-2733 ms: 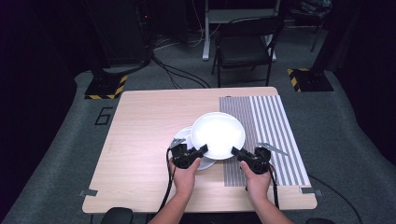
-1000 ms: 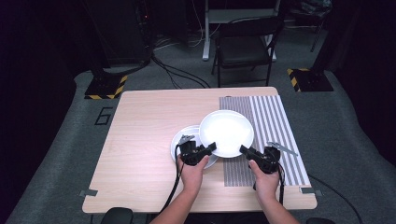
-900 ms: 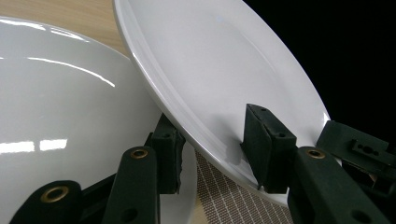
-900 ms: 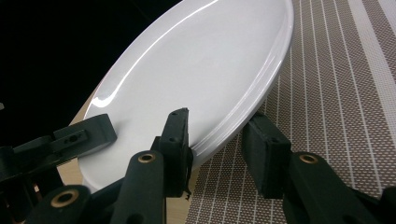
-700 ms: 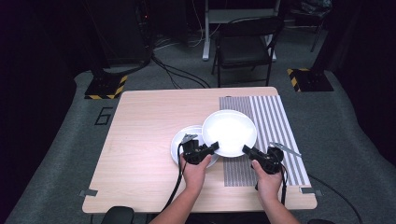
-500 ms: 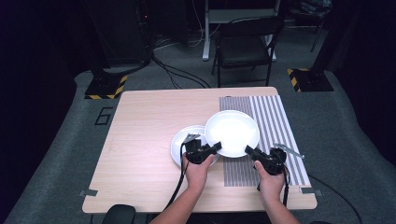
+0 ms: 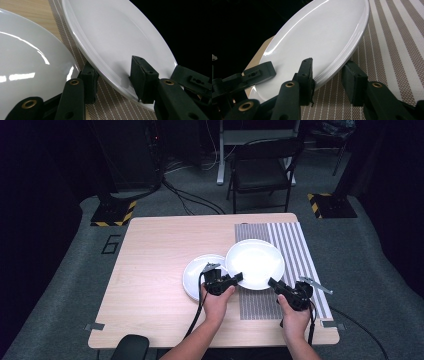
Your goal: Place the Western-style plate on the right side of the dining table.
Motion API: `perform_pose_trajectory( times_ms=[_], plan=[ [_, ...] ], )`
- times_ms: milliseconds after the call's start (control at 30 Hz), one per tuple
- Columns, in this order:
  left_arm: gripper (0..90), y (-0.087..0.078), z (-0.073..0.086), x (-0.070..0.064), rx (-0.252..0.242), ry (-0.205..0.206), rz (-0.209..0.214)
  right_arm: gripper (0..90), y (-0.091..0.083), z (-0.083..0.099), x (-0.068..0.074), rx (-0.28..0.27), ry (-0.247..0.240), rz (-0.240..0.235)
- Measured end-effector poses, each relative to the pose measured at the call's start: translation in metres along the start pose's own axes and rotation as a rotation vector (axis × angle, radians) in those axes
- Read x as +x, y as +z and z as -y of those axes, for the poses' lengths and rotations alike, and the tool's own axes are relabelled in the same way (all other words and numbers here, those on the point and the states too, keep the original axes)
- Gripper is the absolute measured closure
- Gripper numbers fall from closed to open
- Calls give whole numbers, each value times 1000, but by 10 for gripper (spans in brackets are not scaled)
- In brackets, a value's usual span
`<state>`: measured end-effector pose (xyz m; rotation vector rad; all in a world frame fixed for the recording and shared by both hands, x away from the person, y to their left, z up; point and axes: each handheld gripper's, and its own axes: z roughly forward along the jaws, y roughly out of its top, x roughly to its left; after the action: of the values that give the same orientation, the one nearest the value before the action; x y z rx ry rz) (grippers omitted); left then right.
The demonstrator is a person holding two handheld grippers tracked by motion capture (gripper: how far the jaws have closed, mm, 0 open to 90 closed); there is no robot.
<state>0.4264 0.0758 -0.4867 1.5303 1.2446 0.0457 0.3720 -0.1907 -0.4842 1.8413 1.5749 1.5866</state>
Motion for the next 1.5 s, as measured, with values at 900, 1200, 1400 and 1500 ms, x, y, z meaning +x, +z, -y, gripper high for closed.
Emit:
perform_pose_trajectory(
  times_ms=[900, 1200, 1400, 1500],
  plan=[
    [585, 25, 8, -19, 53, 19, 58, 613, -27, 5, -19, -40, 29, 75],
    [586, 35, 12, -22, 65, 23, 67, 612, -31, 8, -26, -51, 25, 108],
    [586, 38, 15, -21, 67, 17, 68, 612, -31, 10, -29, -49, 31, 119],
    [586, 39, 16, -20, 69, 19, 68, 612, -30, 11, -30, -45, 30, 125]
  ],
)
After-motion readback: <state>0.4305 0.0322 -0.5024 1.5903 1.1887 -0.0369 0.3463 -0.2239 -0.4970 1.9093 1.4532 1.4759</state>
